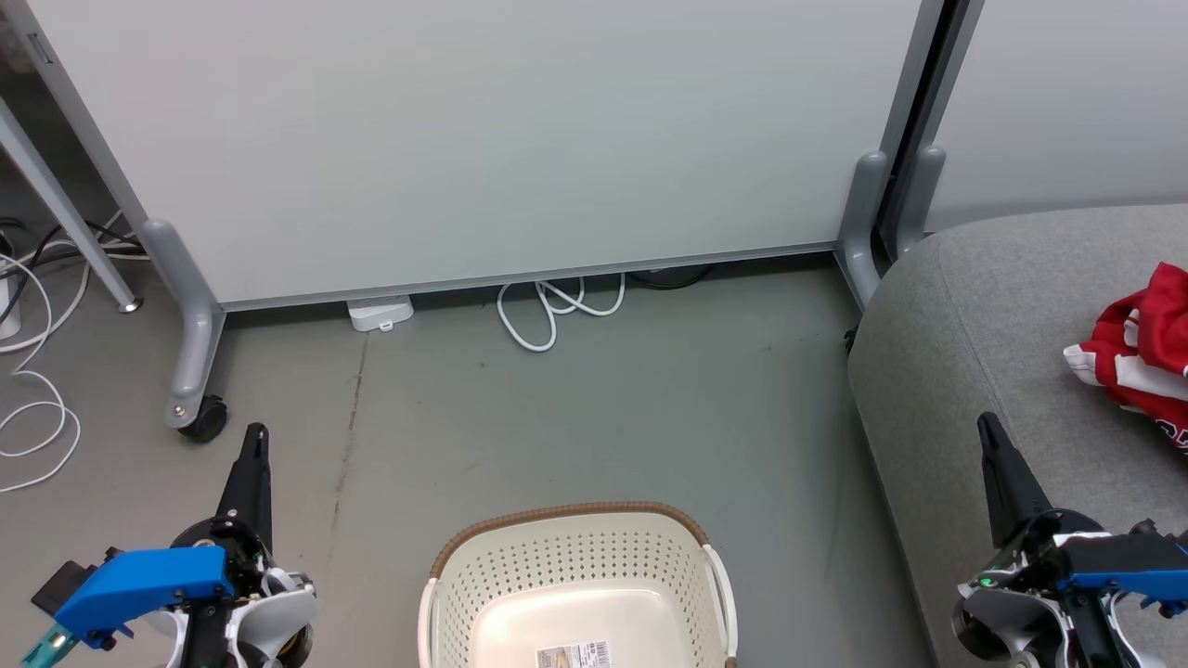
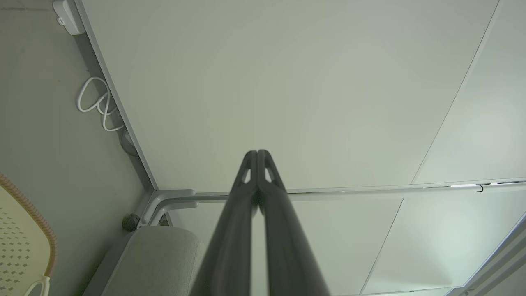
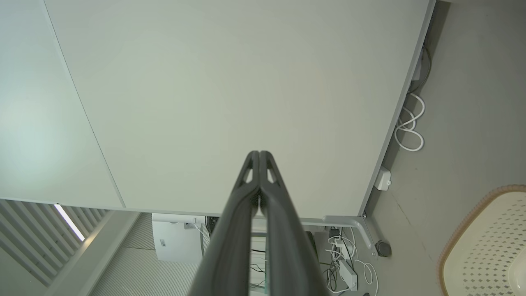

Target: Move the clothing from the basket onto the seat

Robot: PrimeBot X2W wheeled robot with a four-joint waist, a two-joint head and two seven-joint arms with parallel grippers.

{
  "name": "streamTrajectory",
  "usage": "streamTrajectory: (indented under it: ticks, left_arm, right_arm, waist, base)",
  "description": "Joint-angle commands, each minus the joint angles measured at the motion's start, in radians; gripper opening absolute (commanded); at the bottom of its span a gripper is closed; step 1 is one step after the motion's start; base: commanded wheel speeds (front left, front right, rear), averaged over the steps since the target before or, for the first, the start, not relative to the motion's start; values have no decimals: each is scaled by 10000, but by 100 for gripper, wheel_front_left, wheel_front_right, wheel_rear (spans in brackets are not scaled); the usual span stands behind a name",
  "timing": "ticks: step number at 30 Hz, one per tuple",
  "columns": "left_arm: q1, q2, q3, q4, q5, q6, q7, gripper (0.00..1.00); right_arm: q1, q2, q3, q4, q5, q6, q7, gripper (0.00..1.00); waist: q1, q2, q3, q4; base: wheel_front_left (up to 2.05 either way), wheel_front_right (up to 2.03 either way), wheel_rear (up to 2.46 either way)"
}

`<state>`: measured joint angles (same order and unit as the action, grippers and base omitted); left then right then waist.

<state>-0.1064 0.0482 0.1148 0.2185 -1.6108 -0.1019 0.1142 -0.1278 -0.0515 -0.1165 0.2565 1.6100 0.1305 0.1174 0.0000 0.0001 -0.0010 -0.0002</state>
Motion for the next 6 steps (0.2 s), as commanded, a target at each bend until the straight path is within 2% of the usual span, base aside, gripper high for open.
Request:
streamTrajectory:
  ticks: [1, 6]
  left_arm:
    - [-90, 38, 27, -37, -20, 21, 38, 0]
    - [-90, 38, 27, -38, -20, 21, 38, 0]
  right_arm:
    - [112, 23, -15, -31, 19, 4, 0, 0]
    - [112, 23, -15, -31, 19, 4, 0, 0]
  waist:
    - [0, -1, 0, 0]
    - [0, -1, 0, 0]
  base:
    - [0, 0, 0]
    - [0, 0, 0]
